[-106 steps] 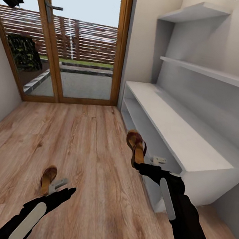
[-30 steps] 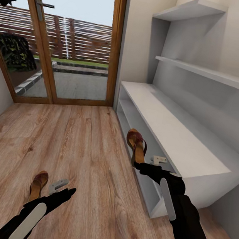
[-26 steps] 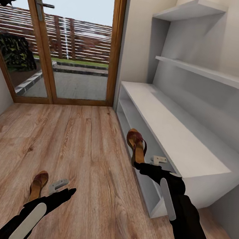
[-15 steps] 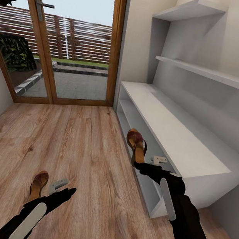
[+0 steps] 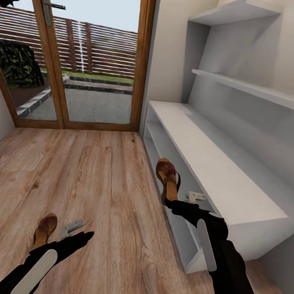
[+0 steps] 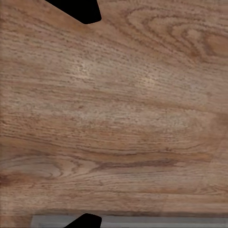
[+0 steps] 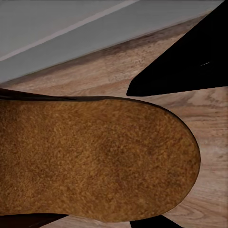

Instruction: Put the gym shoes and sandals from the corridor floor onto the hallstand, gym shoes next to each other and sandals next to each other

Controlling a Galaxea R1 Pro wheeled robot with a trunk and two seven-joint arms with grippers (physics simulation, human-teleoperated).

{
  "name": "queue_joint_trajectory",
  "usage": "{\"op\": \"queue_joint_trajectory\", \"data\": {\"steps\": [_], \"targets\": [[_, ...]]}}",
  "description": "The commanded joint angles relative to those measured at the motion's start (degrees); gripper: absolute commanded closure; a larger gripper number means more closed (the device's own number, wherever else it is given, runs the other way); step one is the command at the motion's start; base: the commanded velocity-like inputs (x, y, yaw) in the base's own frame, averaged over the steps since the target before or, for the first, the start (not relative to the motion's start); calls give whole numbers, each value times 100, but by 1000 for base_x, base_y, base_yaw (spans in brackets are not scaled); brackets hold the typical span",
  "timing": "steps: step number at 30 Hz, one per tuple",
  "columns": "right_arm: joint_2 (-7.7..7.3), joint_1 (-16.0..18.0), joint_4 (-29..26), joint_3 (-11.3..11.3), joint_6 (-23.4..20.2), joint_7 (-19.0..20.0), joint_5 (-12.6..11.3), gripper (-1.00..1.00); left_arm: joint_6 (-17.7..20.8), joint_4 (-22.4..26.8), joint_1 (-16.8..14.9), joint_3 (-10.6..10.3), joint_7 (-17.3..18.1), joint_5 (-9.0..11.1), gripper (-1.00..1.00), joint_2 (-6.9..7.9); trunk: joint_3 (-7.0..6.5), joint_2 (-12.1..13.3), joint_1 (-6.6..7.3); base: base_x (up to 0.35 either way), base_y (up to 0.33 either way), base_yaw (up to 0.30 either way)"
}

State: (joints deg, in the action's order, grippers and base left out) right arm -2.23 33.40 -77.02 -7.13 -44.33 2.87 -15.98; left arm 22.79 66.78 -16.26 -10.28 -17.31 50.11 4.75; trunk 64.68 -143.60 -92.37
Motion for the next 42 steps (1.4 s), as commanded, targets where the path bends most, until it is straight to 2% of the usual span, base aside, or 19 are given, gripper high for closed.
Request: {"op": "queue_joint_trajectory", "data": {"steps": [1,24,33,42], "targets": [[2,0,-3,0,-3,-16,-19,100,4,-1,0,0,0,0,-100,0,0,0,0,322,0,0],[3,0,-6,-13,-23,-14,-19,100,-2,0,0,-1,6,11,-100,0,0,0,0,338,0,0],[4,-2,-114,-20,-63,-14,-19,100,-10,0,0,-1,8,9,-100,0,0,0,0,93,0,0],[-11,0,-158,-253,-74,-21,-27,100,-11,0,0,7,8,3,-100,0,0,0,0,9,0,92]]}}
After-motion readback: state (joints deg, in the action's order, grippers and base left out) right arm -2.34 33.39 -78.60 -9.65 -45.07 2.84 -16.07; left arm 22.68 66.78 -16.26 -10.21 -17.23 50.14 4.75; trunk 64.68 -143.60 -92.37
